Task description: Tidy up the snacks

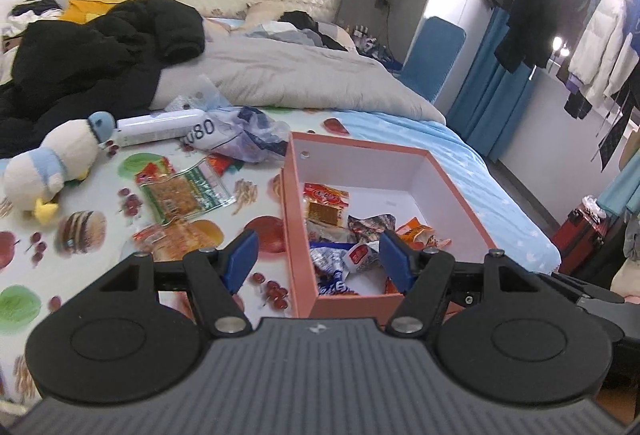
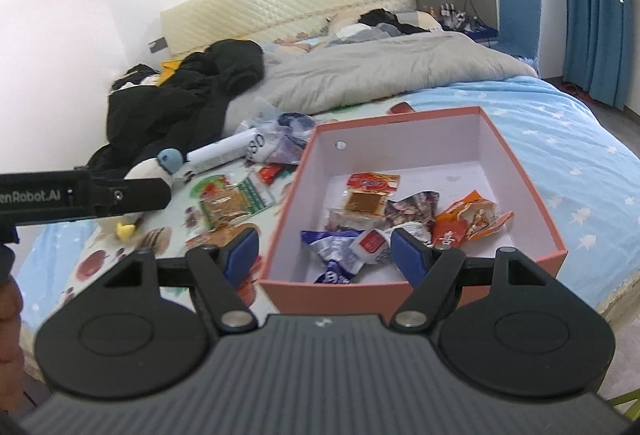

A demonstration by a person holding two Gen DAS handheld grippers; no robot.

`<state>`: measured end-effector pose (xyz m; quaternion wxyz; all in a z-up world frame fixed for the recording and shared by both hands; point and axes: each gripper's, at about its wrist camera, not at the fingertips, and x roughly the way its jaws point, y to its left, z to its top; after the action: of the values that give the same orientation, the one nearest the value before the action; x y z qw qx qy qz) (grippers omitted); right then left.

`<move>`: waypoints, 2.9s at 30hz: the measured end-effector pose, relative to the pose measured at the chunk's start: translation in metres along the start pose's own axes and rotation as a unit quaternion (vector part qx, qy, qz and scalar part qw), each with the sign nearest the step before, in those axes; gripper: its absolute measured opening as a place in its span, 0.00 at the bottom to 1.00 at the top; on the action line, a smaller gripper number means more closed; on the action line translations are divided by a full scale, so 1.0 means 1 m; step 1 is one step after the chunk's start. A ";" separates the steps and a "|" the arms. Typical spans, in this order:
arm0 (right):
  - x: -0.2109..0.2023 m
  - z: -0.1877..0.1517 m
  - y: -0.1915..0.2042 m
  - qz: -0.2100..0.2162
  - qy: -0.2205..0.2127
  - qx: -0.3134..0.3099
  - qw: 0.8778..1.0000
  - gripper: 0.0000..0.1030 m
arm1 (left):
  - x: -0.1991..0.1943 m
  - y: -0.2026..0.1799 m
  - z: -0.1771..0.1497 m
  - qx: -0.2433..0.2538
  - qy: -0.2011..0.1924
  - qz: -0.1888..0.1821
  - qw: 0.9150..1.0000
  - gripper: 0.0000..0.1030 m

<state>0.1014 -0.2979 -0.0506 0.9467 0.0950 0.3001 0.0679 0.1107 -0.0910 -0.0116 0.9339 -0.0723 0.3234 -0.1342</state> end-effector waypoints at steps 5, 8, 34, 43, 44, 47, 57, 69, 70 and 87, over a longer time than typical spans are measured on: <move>-0.015 -0.012 0.014 0.012 -0.006 -0.011 1.000 0.72 | -0.024 0.013 -0.017 -0.013 -0.003 0.013 1.000 0.70; -0.020 -0.020 0.022 0.022 -0.005 -0.017 1.000 0.72 | -0.036 0.020 -0.026 -0.021 -0.004 0.021 1.000 0.69; -0.001 -0.053 0.076 0.092 0.037 -0.078 0.992 0.72 | -0.027 0.078 -0.052 -0.070 0.030 0.080 0.994 0.70; 0.041 -0.044 0.097 0.115 0.059 -0.098 0.987 0.72 | 0.023 0.119 -0.030 -0.083 0.049 0.065 0.993 0.76; 0.047 -0.044 0.100 0.117 0.063 -0.103 0.986 0.72 | 0.032 0.125 -0.028 -0.087 0.053 0.066 0.993 0.76; 0.067 -0.042 0.110 0.123 0.076 -0.117 0.982 0.72 | 0.060 0.142 -0.021 -0.093 0.064 0.063 0.992 0.76; 0.154 -0.044 0.146 0.142 0.112 -0.154 0.972 0.72 | 0.171 0.219 0.005 -0.087 0.102 0.059 0.989 0.76; 0.267 -0.058 0.167 0.127 0.146 -0.173 0.966 0.72 | 0.284 0.306 0.027 -0.171 0.130 0.022 0.977 0.69; 0.272 -0.059 0.168 0.126 0.146 -0.176 0.965 0.72 | 0.291 0.308 0.028 -0.172 0.131 0.021 0.976 0.69; 0.296 -0.068 0.170 0.118 0.162 -0.194 0.960 0.38 | 0.326 0.307 0.036 -0.207 0.127 0.002 0.970 0.17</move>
<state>0.2901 -0.0679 -0.2321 0.8707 -0.0684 0.4172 0.2511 0.4414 0.1066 -0.2423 0.8498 -0.2463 0.4605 -0.0708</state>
